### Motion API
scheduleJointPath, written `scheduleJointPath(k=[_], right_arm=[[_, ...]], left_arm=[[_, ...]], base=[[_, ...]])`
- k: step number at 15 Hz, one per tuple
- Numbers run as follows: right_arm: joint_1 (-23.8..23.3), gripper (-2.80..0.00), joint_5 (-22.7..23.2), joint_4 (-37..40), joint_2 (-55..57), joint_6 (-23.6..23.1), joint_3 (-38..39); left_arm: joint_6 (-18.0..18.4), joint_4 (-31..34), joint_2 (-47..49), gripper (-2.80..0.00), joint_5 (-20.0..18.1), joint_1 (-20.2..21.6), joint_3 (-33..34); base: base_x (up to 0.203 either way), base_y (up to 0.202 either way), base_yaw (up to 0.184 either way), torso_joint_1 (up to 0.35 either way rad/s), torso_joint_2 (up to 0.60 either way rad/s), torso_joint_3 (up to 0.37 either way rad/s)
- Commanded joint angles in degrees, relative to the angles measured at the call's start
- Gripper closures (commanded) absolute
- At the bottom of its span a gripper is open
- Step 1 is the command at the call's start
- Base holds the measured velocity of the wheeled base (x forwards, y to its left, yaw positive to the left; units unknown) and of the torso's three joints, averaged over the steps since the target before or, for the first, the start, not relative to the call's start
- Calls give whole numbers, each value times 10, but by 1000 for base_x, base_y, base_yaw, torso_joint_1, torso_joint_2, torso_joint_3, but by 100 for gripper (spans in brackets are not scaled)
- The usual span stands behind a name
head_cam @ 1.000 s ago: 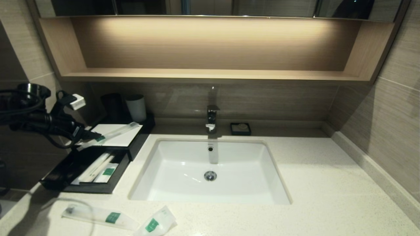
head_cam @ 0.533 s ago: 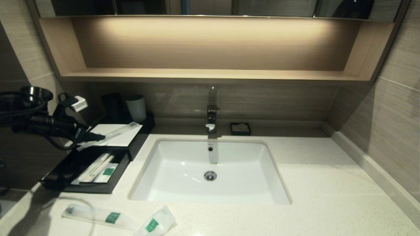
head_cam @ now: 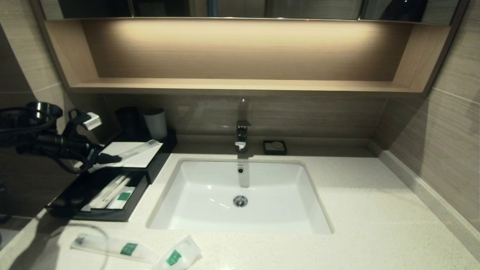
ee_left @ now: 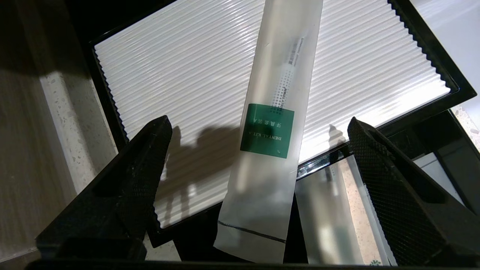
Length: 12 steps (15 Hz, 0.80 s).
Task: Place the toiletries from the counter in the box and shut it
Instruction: Pick up the bathroom toiletry
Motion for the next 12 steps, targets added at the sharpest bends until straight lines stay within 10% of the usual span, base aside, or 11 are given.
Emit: scheduleJointPath(k=[1, 12], right_arm=[[0, 0, 0, 0, 0, 0, 1], [0, 0, 0, 0, 0, 0, 1]], left_arm=[[6, 1, 4, -280, -4, 2, -1], [17, 2, 17, -280, -8, 9, 3]], base=[[0, 0, 0, 0, 0, 0], [0, 0, 0, 0, 0, 0]])
